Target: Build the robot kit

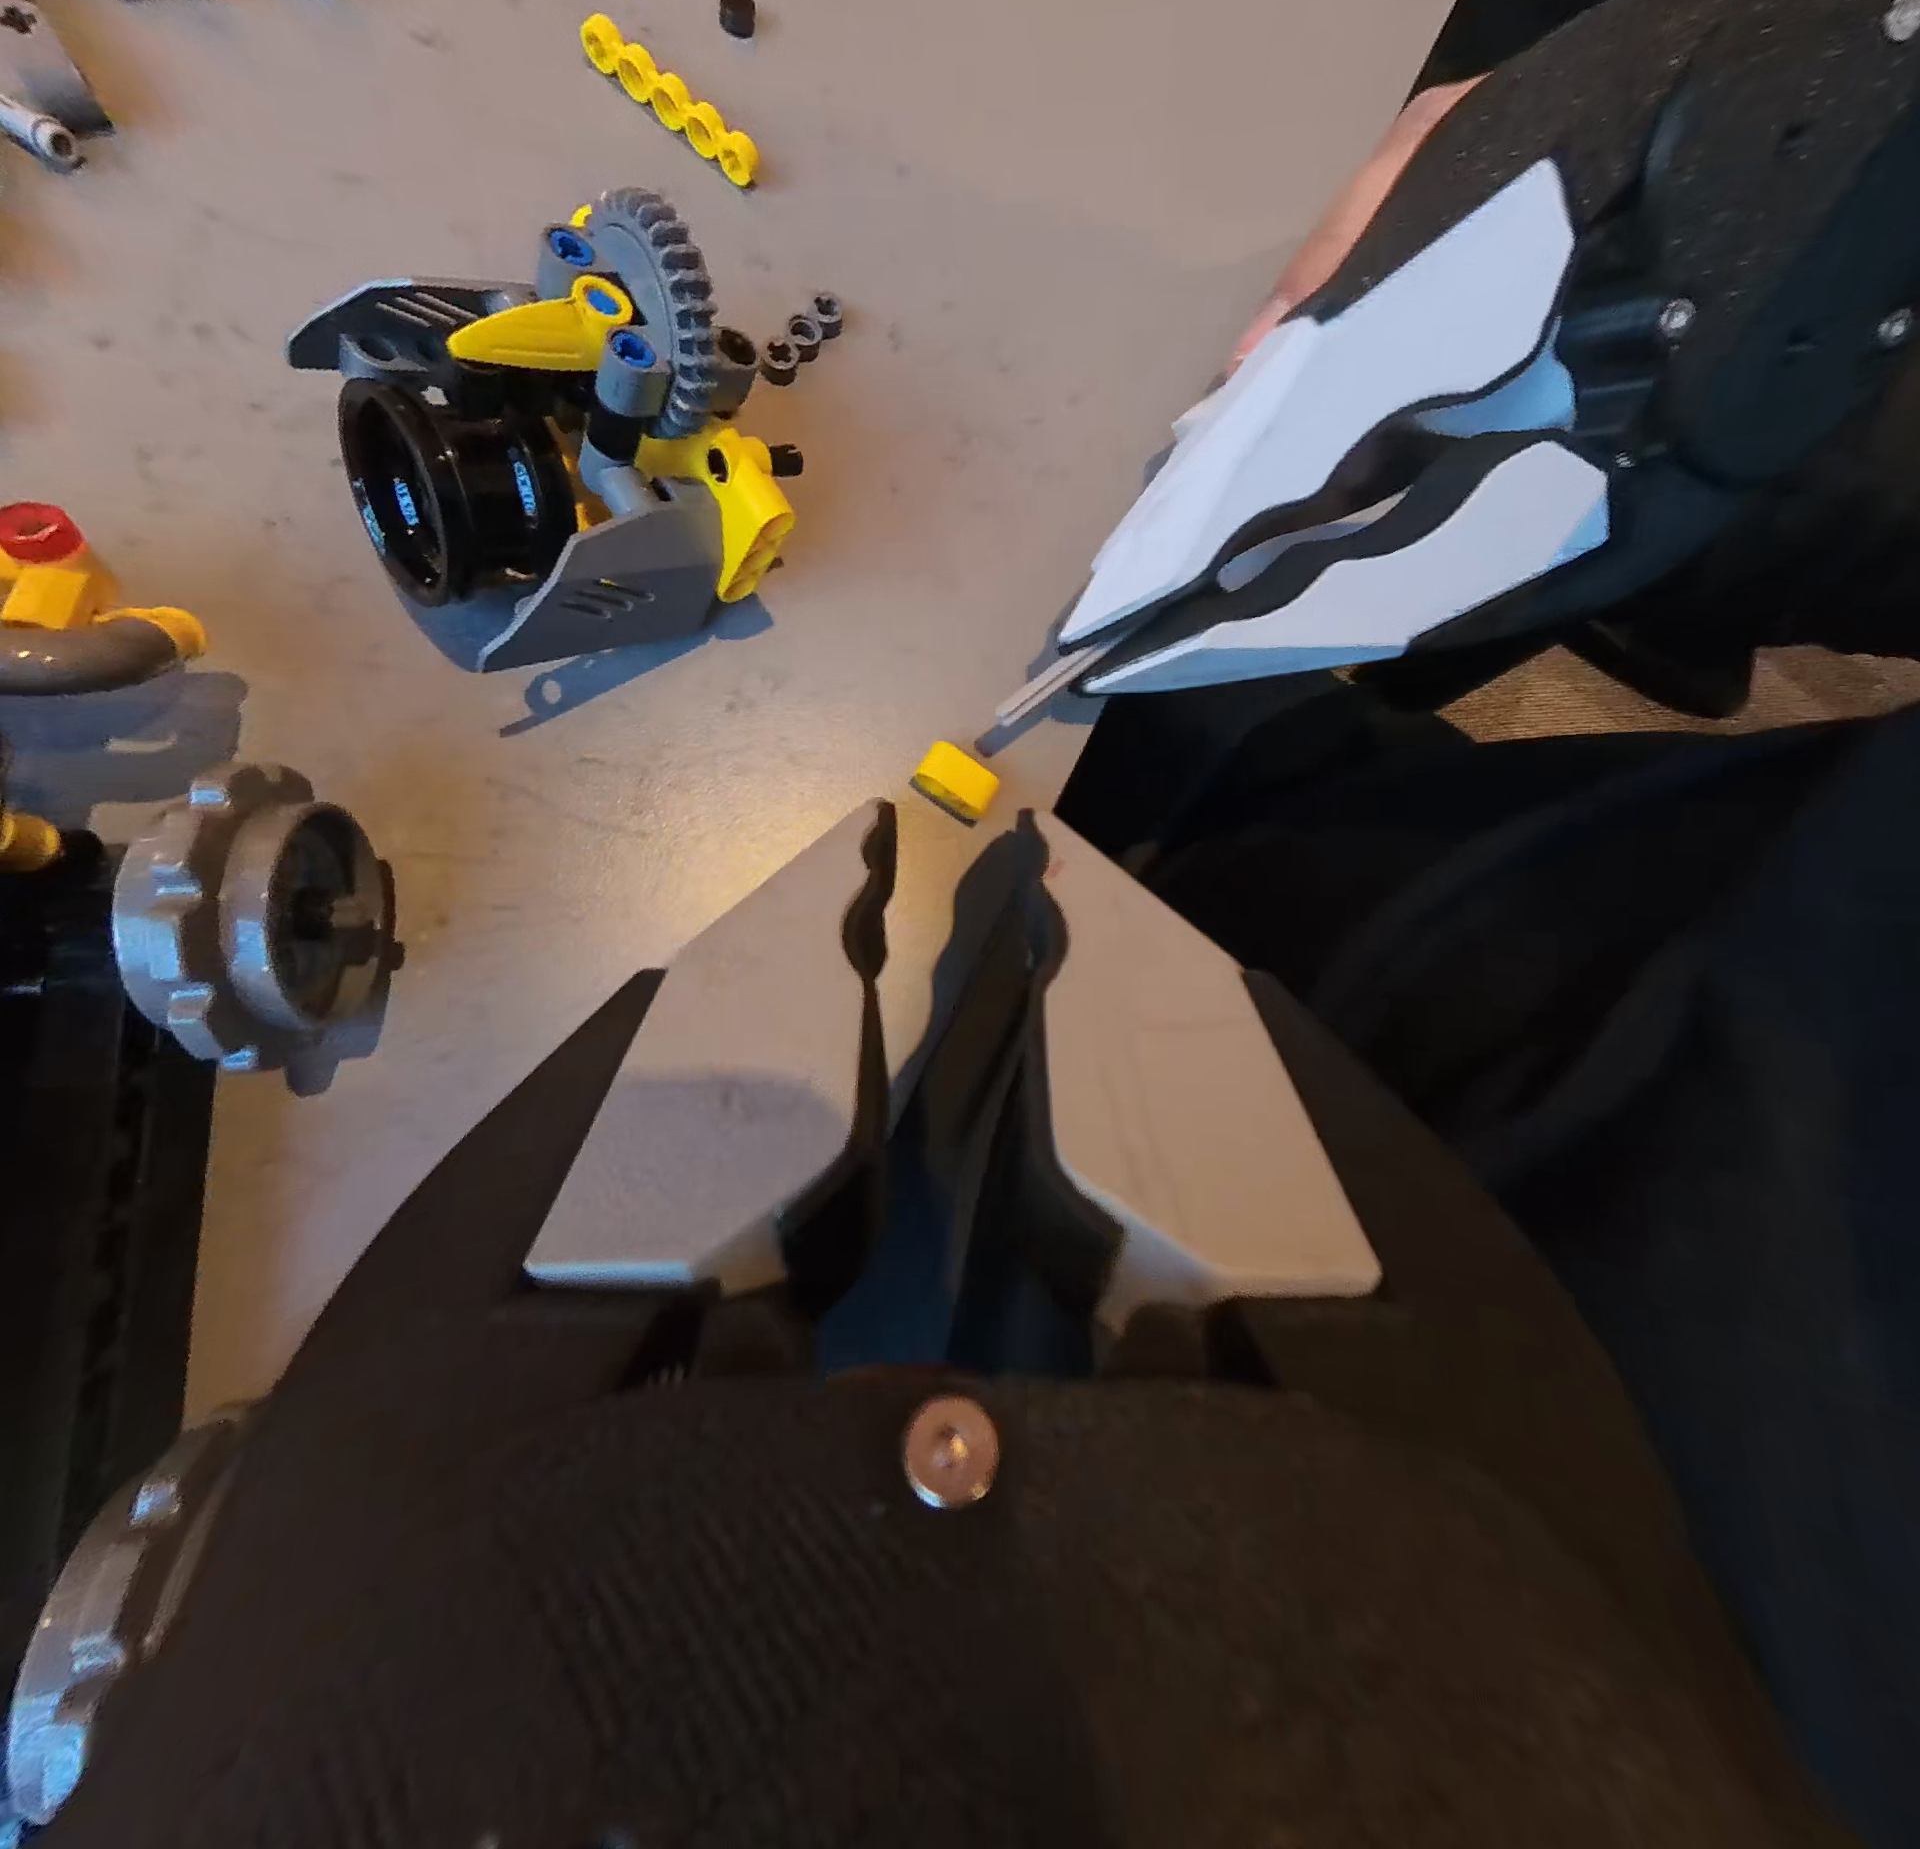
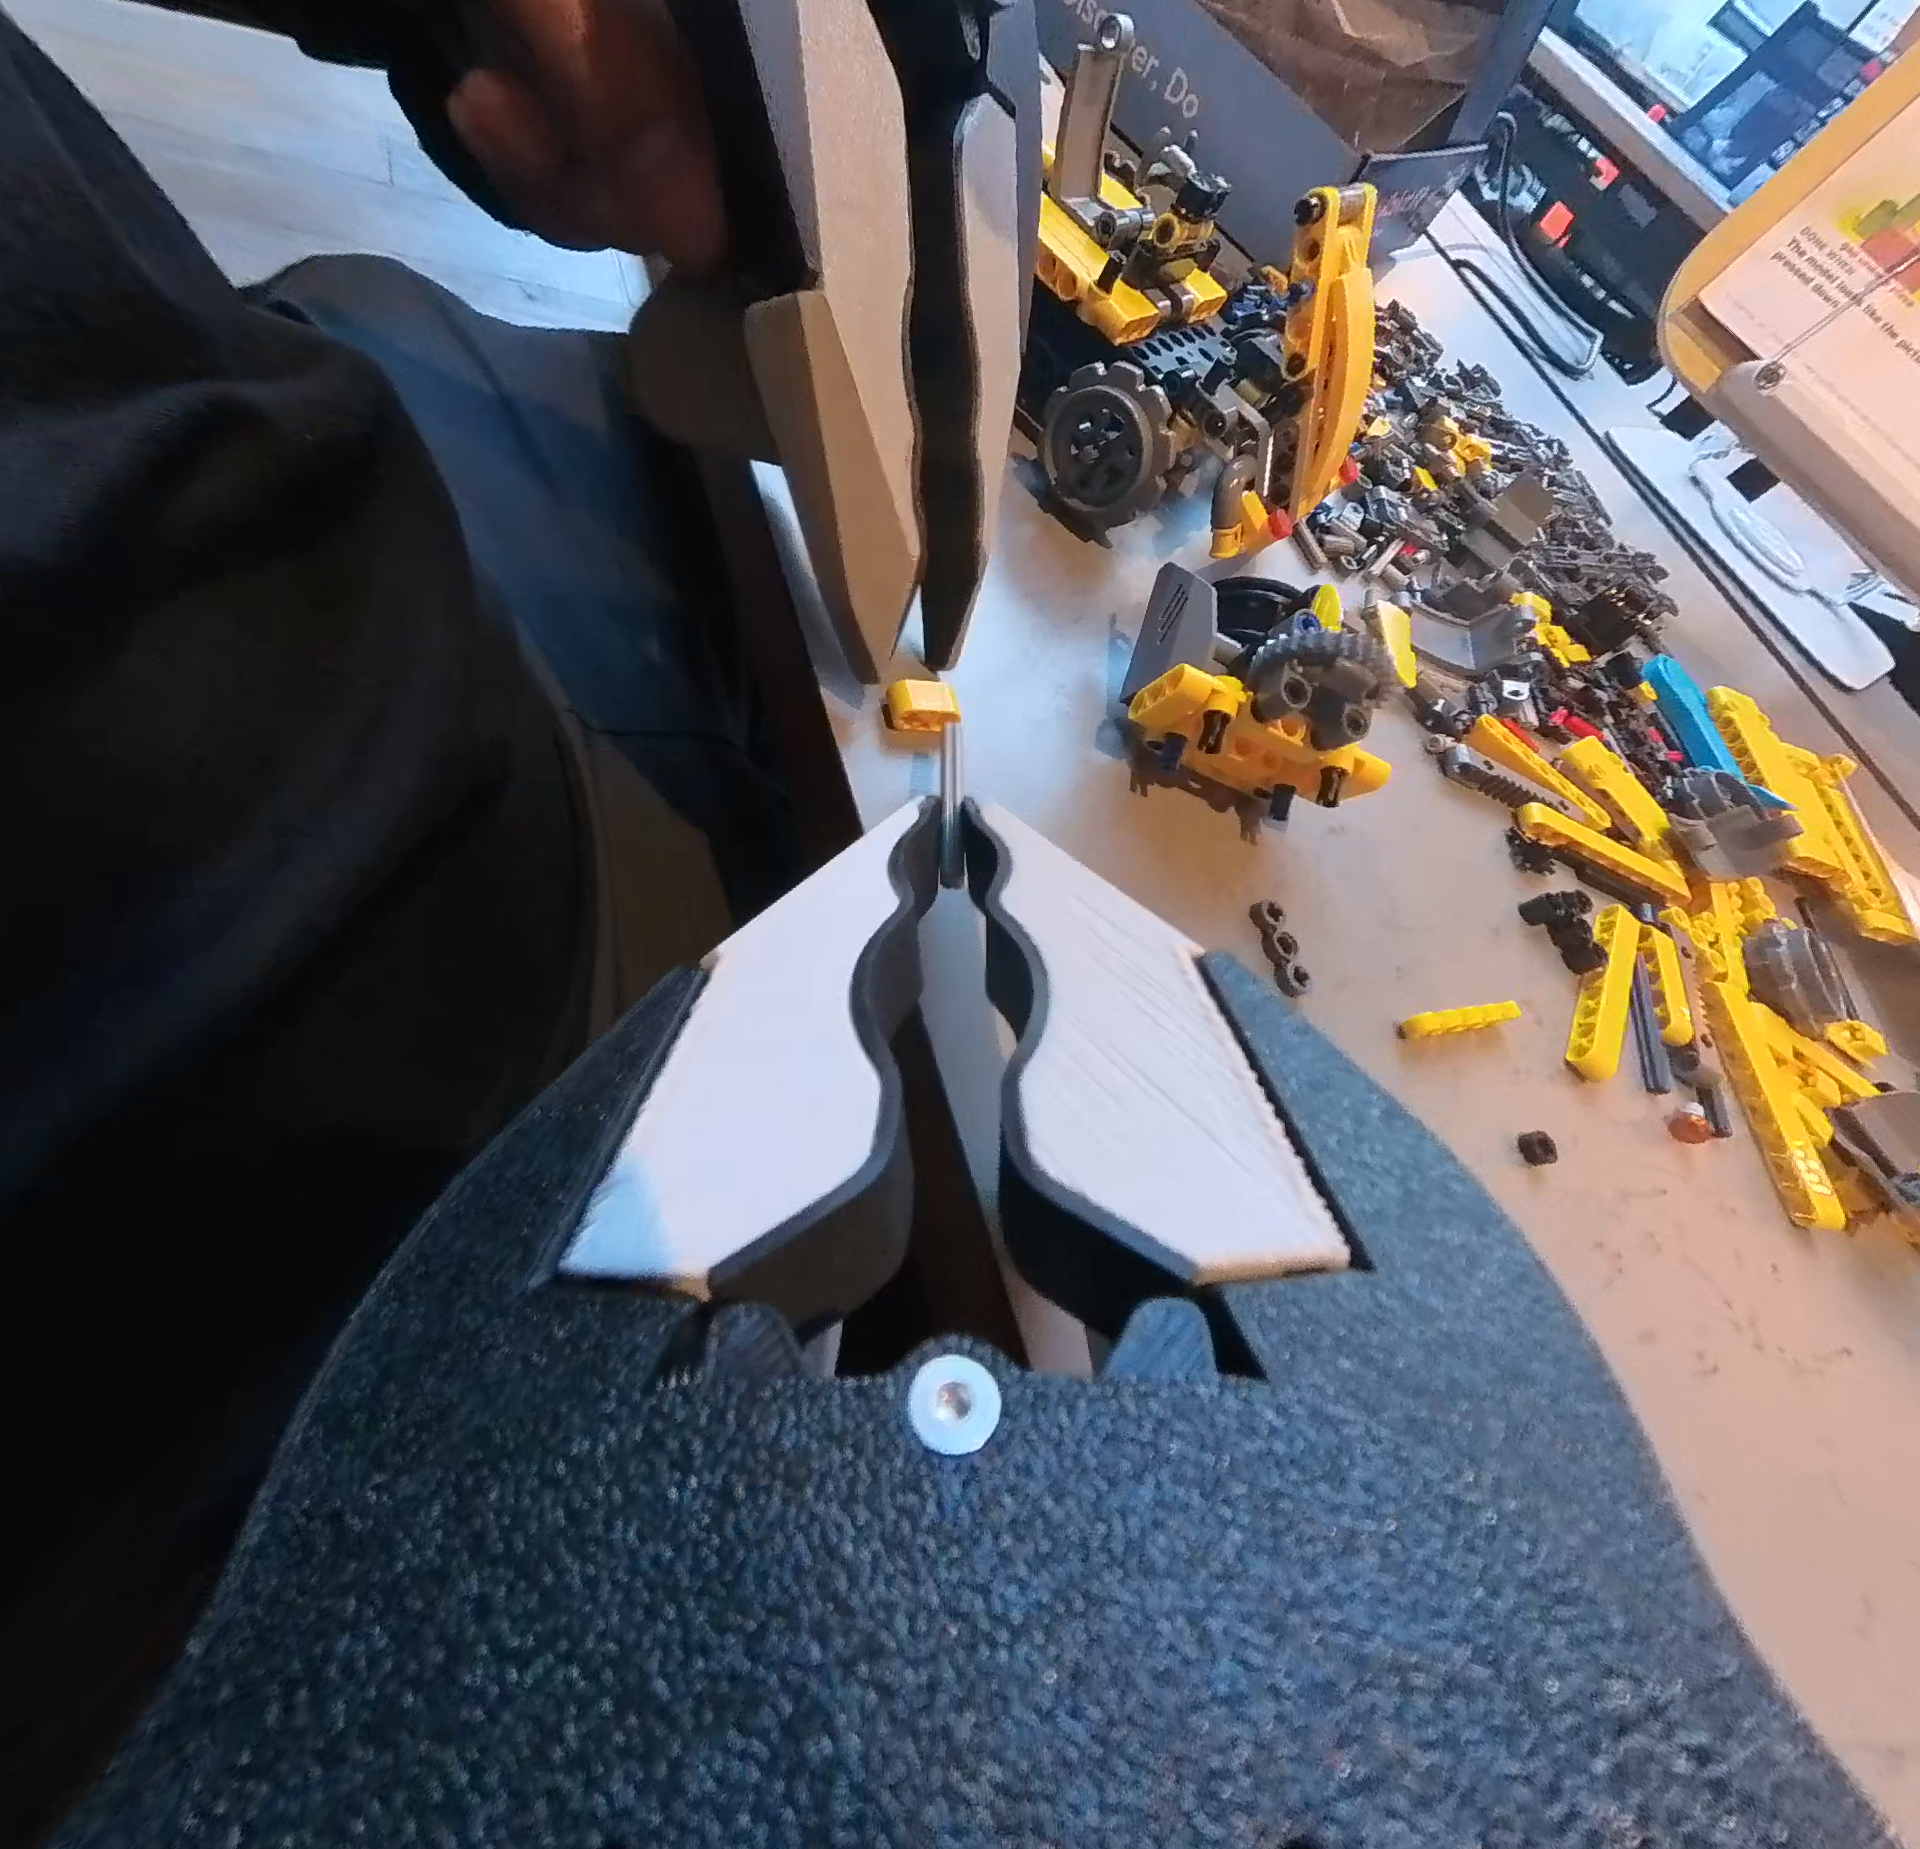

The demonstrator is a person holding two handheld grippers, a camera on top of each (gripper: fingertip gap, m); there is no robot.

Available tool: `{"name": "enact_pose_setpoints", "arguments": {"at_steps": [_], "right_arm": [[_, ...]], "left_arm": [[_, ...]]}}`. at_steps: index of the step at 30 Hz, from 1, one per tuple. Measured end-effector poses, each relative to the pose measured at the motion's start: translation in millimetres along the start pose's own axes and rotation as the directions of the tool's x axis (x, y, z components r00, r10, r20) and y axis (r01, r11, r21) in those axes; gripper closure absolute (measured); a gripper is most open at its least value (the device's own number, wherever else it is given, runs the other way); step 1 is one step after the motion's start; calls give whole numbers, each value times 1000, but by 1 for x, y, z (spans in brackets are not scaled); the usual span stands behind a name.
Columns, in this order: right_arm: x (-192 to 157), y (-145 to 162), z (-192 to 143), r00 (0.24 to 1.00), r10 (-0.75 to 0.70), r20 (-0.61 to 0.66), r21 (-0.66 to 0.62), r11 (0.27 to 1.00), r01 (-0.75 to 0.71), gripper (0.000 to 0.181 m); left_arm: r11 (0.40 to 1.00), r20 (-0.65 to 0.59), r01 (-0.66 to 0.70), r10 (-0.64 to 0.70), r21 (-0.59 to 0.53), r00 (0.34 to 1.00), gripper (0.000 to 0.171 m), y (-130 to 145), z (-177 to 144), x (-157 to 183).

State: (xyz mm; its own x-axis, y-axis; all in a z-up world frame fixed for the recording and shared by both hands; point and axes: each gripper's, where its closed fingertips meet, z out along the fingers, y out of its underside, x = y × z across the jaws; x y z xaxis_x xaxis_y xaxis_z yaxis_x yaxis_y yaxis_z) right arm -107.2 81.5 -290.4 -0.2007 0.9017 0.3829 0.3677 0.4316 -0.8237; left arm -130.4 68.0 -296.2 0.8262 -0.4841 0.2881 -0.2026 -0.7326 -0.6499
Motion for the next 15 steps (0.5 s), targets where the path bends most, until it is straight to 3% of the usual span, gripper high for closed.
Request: {"name": "enact_pose_setpoints", "arguments": {"at_steps": [6,12,15], "right_arm": [[4,1,0,999,34,-9,-11,999,-34,178],[9,4,-1,999,26,-27,-32,999,-27,177],[17,6,-6,998,35,-45,-43,998,-37,177]], "left_arm": [[999,9,44,-44,16,999,143,-6,6,8],[998,80,59,-61,19,995,165,-4,7,0],[997,48,75,-76,18,996,166,-5,7,-1]]}}
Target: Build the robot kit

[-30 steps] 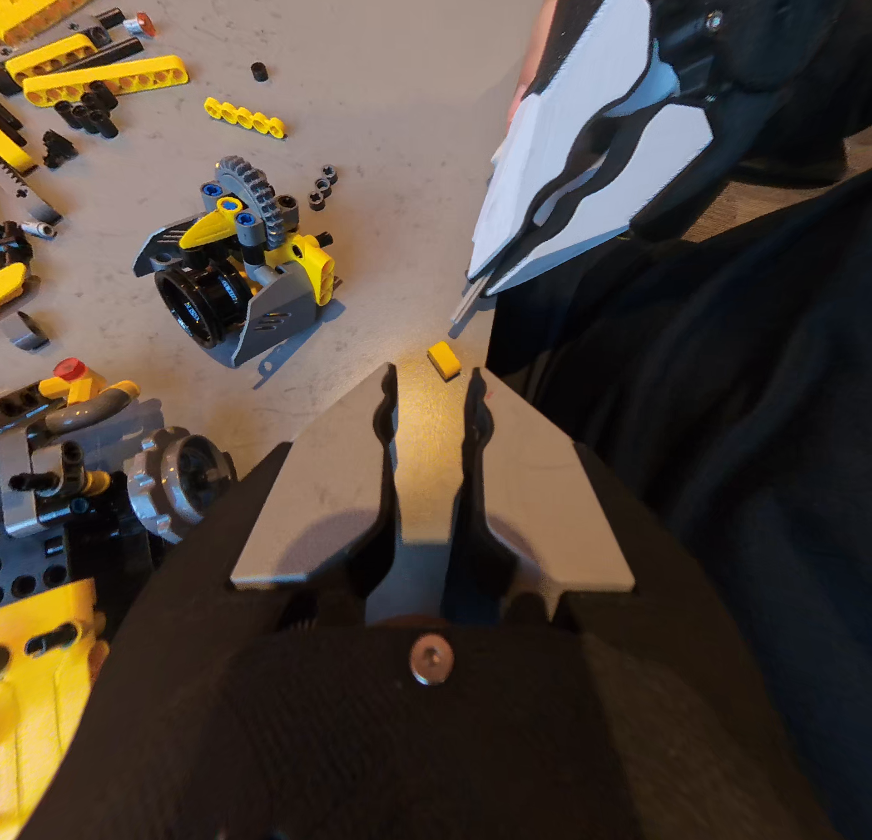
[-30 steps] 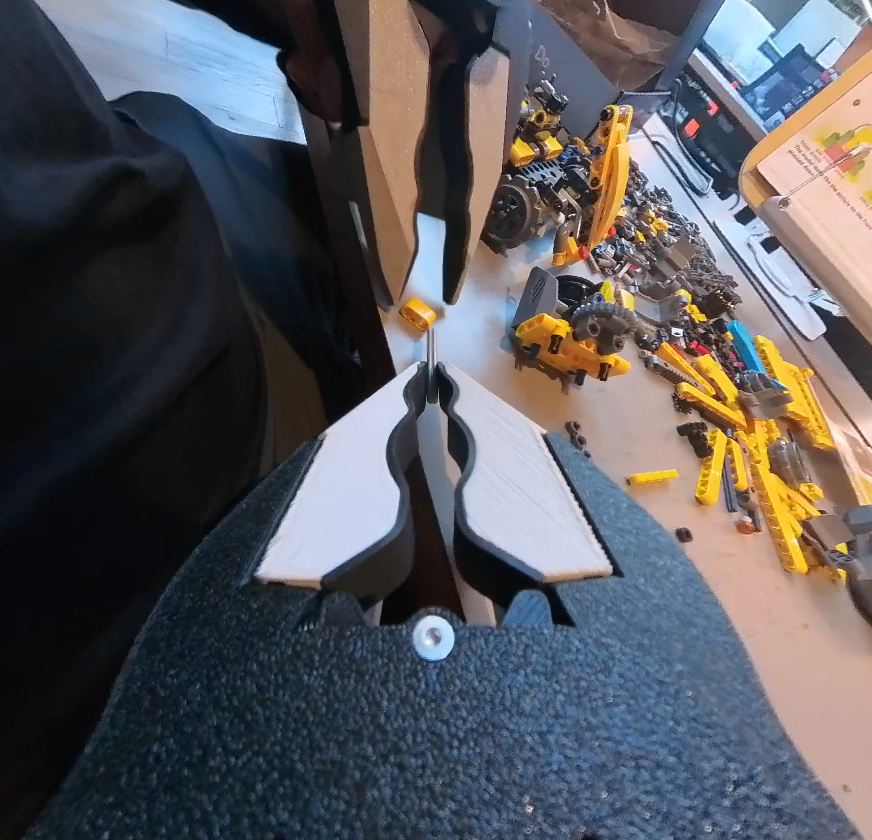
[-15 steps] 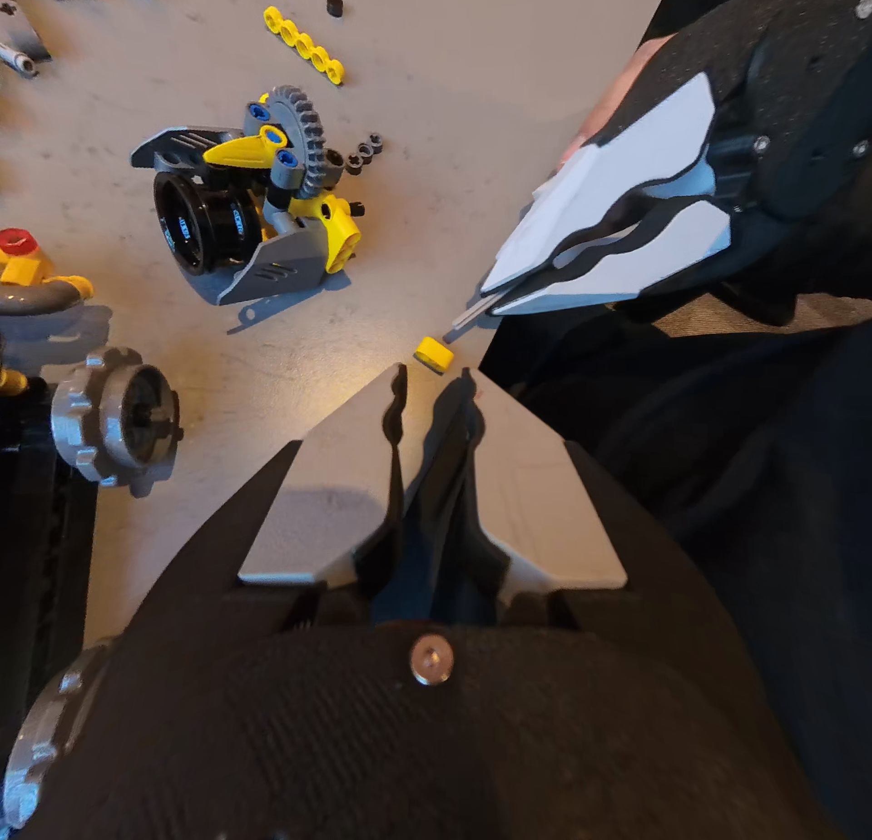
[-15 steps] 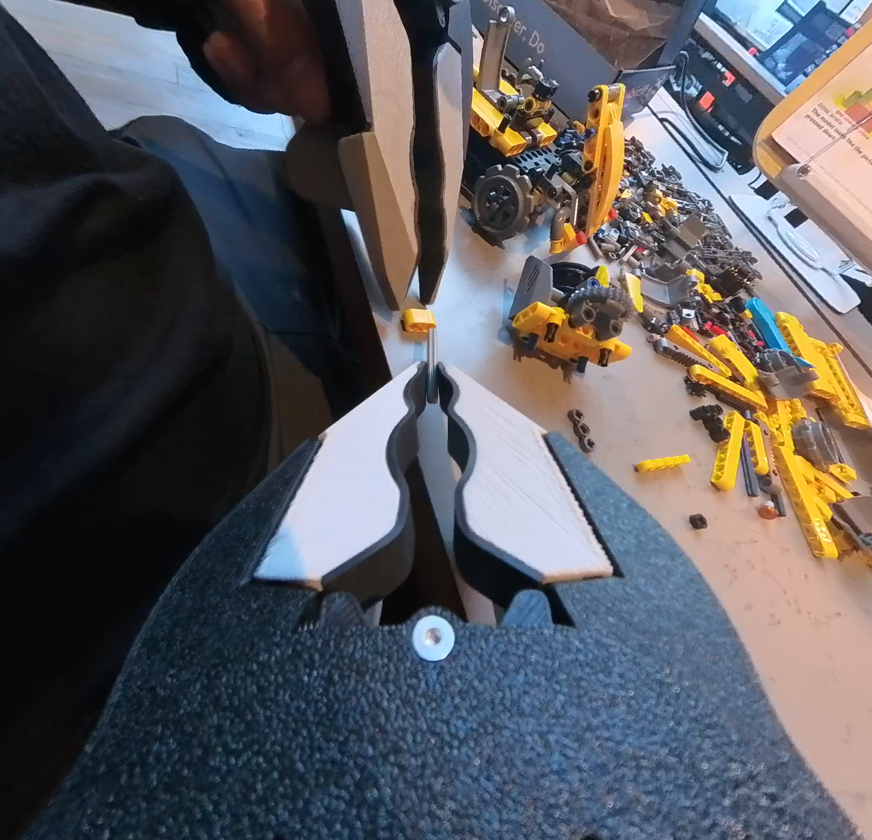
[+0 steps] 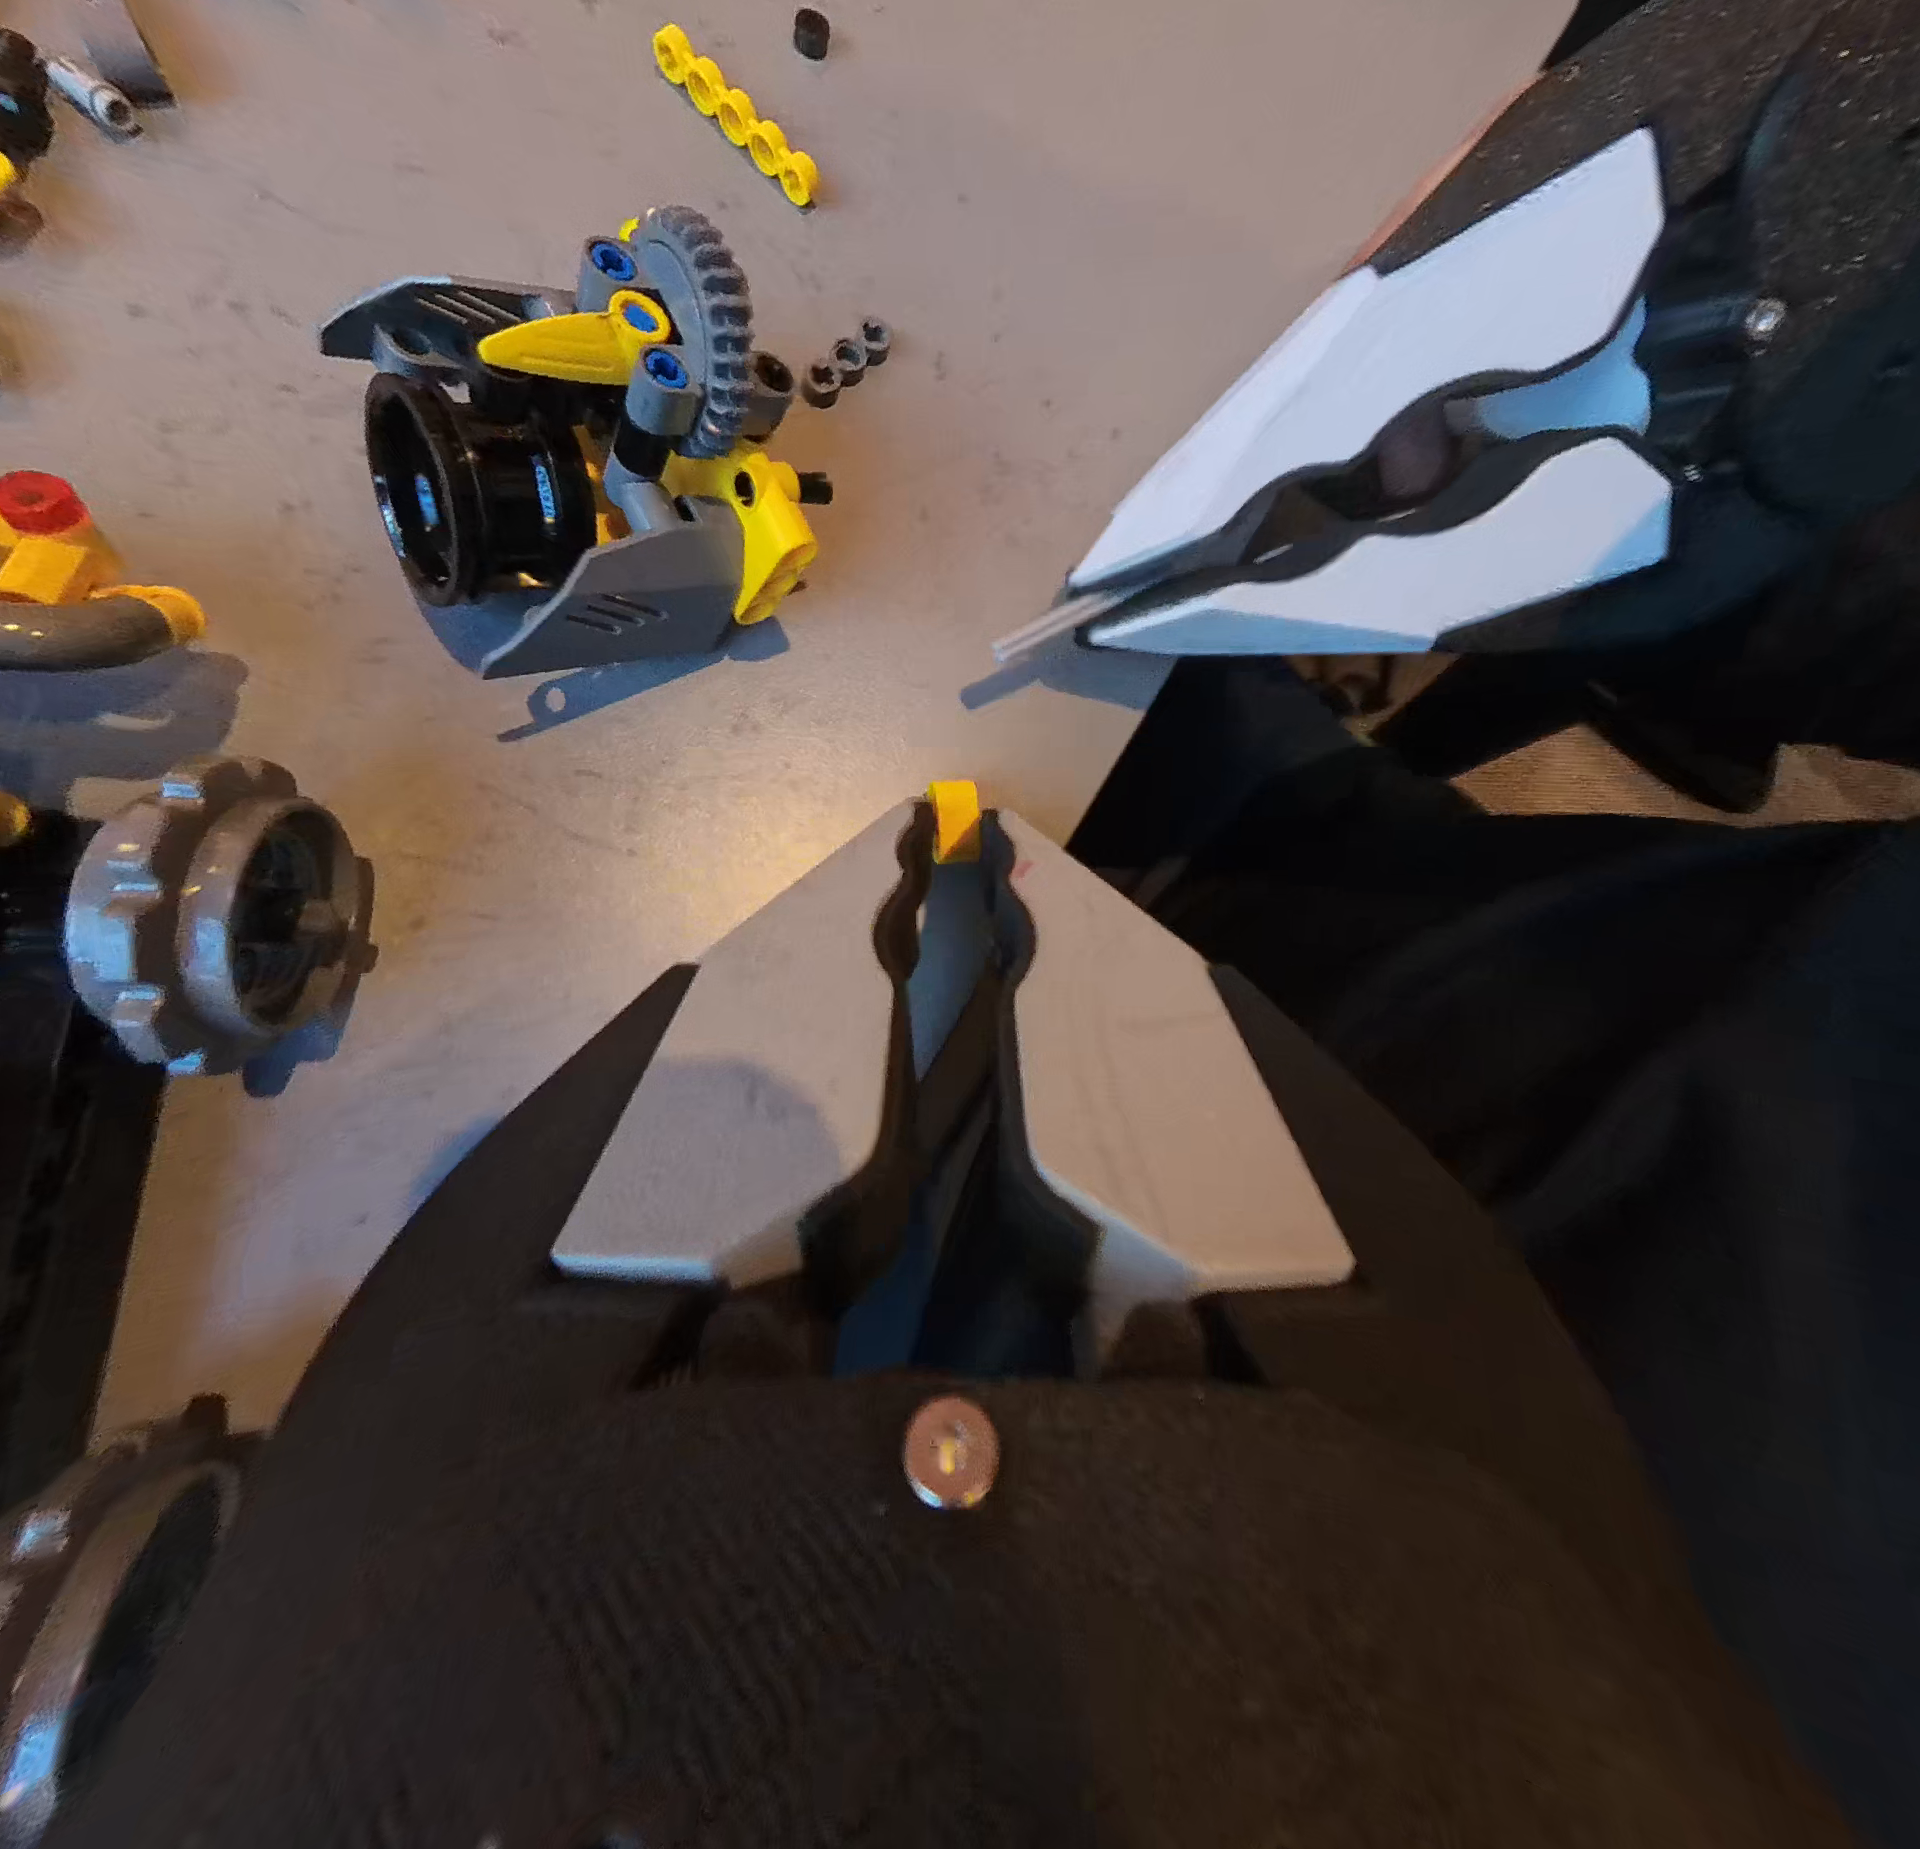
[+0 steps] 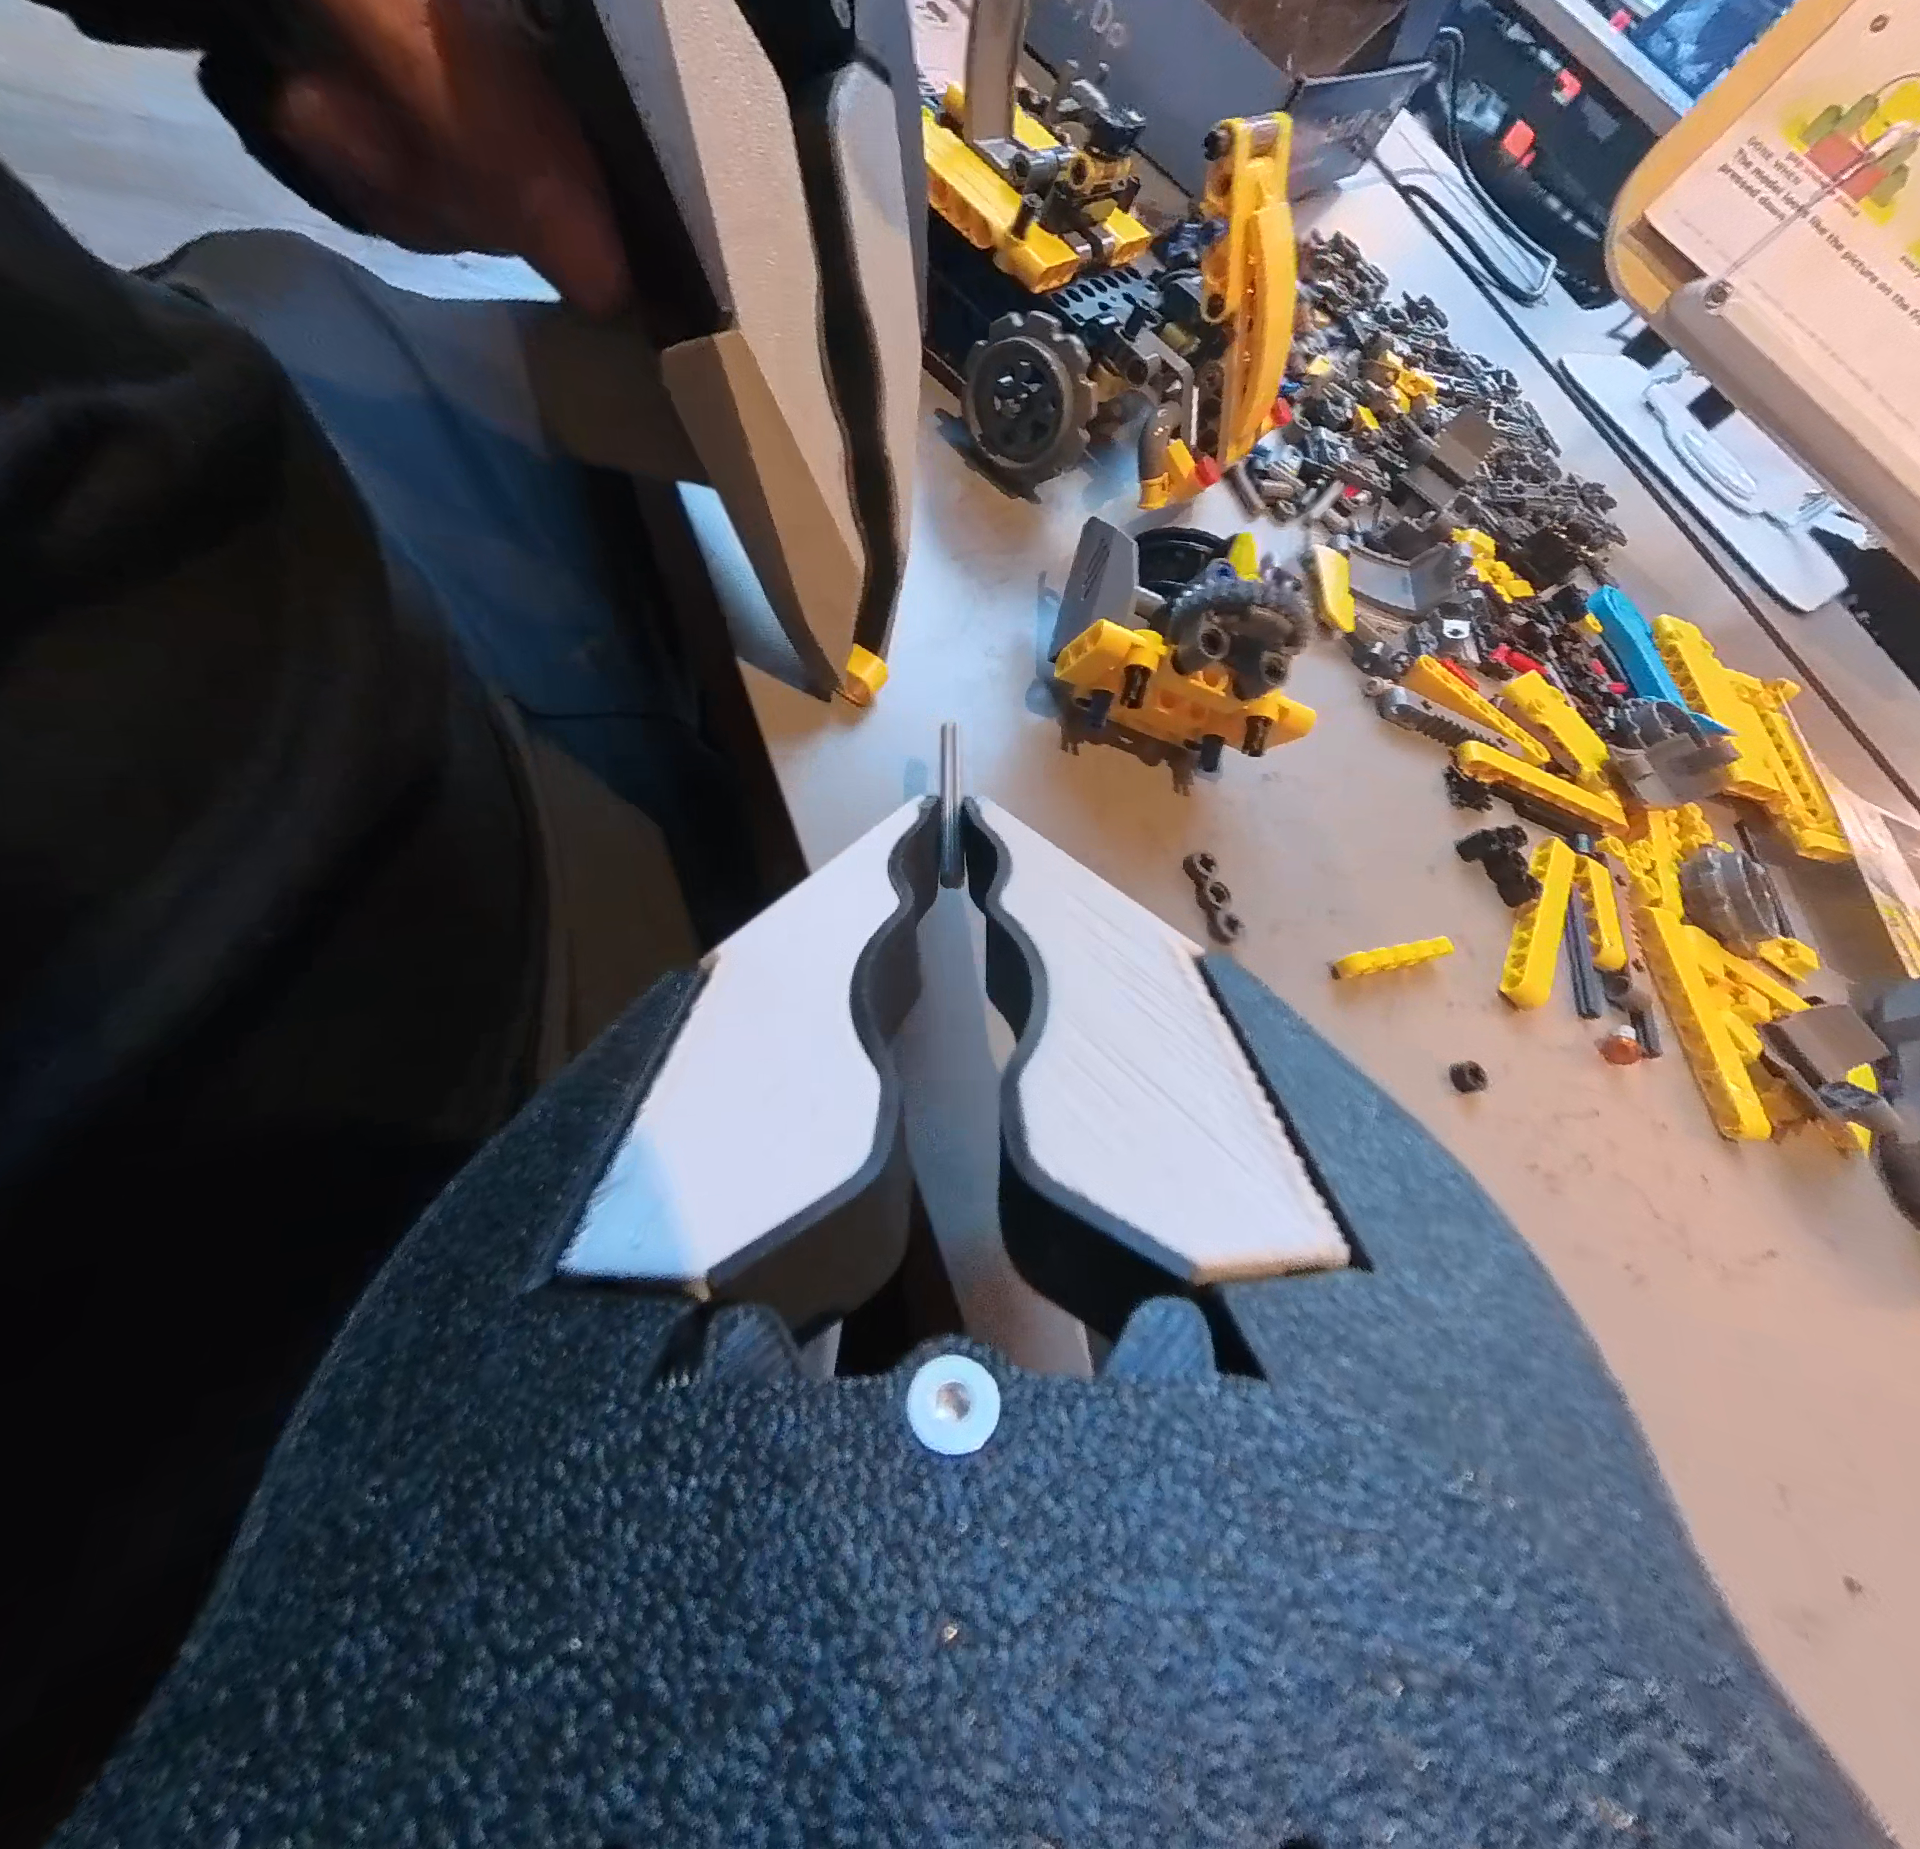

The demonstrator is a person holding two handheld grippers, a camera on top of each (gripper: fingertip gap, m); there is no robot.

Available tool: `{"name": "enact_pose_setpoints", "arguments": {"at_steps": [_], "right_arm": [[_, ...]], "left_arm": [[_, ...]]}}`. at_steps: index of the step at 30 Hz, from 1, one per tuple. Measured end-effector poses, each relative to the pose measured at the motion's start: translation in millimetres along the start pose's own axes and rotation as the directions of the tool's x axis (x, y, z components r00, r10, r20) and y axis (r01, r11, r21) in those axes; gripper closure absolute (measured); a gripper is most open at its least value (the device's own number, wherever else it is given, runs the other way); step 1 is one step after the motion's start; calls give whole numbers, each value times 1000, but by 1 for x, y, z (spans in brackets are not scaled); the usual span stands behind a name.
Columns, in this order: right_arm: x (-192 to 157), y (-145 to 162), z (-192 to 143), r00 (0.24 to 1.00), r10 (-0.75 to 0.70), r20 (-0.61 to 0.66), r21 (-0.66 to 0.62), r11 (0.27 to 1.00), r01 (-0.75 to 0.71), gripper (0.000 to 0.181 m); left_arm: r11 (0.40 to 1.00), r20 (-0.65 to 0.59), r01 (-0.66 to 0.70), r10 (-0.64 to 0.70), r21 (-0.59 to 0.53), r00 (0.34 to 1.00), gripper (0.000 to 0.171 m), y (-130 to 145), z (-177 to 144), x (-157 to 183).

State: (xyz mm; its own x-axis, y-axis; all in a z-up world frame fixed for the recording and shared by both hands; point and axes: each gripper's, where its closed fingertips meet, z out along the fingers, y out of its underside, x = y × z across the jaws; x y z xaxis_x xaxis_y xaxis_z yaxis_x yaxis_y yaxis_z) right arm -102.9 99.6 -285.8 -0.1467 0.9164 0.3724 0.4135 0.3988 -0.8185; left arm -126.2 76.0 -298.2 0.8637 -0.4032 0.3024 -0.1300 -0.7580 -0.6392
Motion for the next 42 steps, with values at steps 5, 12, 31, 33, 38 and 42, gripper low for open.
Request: {"name": "enact_pose_setpoints", "arguments": {"at_steps": [5,12,31,33,38,42], "right_arm": [[12,15,-5,995,82,64,-111,991,-75,177],[14,25,-2,962,233,143,-208,957,-201,169],[-23,-27,-8,933,-167,319,49,986,159,170],[-22,-21,-6,932,-148,331,16,988,151,173],[-17,-16,1,934,-87,348,-28,994,103,174],[-17,-9,8,923,-40,382,-83,994,77,174]], "left_arm": [[980,-231,200,-193,6,954,166,-9,5,9],[937,-366,349,-333,-24,869,167,-13,11,16],[919,-639,380,-356,-107,682,166,-23,-12,43],[934,-554,351,-326,-65,766,165,-19,-7,31],[964,-458,266,-246,-21,854,163,-11,-5,25],[989,-358,139,-116,40,927,153,-10,-5,17]]}}
